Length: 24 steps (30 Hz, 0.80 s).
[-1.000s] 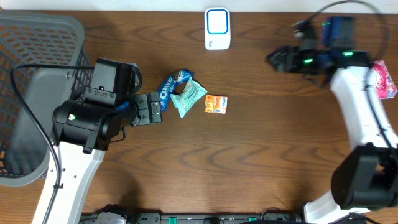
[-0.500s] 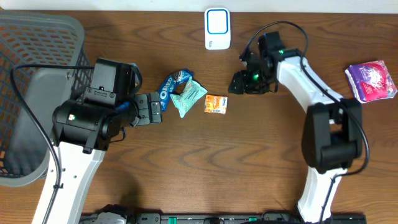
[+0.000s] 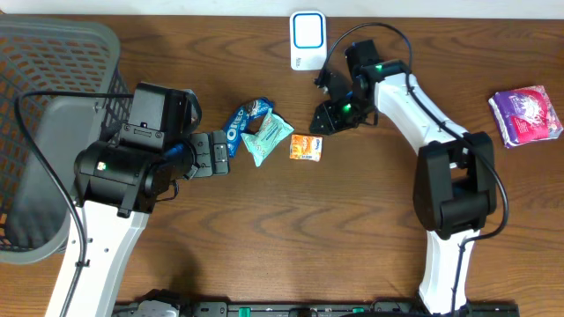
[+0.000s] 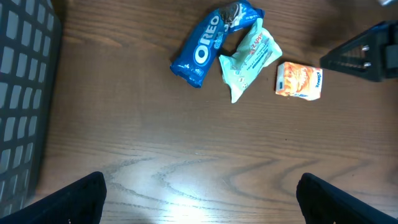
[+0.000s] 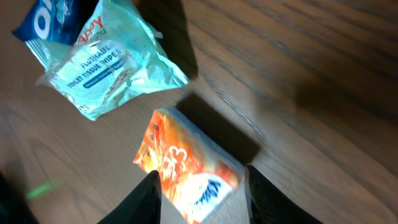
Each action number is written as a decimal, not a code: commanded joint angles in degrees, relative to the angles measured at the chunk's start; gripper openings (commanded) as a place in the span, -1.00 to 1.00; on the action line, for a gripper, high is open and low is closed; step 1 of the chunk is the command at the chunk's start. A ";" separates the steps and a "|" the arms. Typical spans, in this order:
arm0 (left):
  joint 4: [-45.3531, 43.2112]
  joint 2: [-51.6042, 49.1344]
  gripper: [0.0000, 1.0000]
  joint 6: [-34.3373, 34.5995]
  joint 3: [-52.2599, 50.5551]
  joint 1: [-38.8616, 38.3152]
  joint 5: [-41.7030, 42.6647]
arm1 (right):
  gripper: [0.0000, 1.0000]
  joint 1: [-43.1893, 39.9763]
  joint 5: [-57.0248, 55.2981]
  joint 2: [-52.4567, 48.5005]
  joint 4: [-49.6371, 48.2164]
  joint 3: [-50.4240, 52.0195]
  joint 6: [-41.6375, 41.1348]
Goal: Scan the item barcode
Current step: 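Move the right gripper left and grasp the orange Kleenex pack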
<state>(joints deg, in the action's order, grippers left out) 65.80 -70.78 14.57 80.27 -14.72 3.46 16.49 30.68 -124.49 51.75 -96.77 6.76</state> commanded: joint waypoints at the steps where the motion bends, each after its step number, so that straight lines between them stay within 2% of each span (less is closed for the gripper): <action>1: 0.17 -0.07 0.96 -0.37 0.09 0.28 -0.72 | -0.21 1.09 1.36 -3.21 -1.03 -0.94 3.69; 4: 0.17 -0.07 0.96 -0.37 0.09 0.28 -0.74 | -0.21 1.18 1.38 -5.11 -1.16 -0.94 4.17; 10: 0.17 -0.07 0.95 -0.37 0.09 0.28 -0.74 | -0.32 1.16 1.38 -6.64 3.39 -0.98 4.31; 19: 0.17 -0.07 0.96 -0.37 0.09 0.28 -0.74 | -0.39 0.44 1.29 -3.56 14.60 -1.11 -6.40; 22: 0.17 -0.07 0.96 -0.35 0.09 0.28 -0.72 | -0.27 0.44 -0.42 -0.92 15.50 -1.11 -9.84; 24: 0.17 -0.07 0.95 -0.35 0.09 0.28 -0.74 | -0.06 0.48 -3.72 1.05 15.30 -1.11 -9.64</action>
<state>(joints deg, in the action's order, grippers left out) 65.78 -70.78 14.57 80.27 -14.72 3.46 17.04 30.68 -129.08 67.05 -97.03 0.80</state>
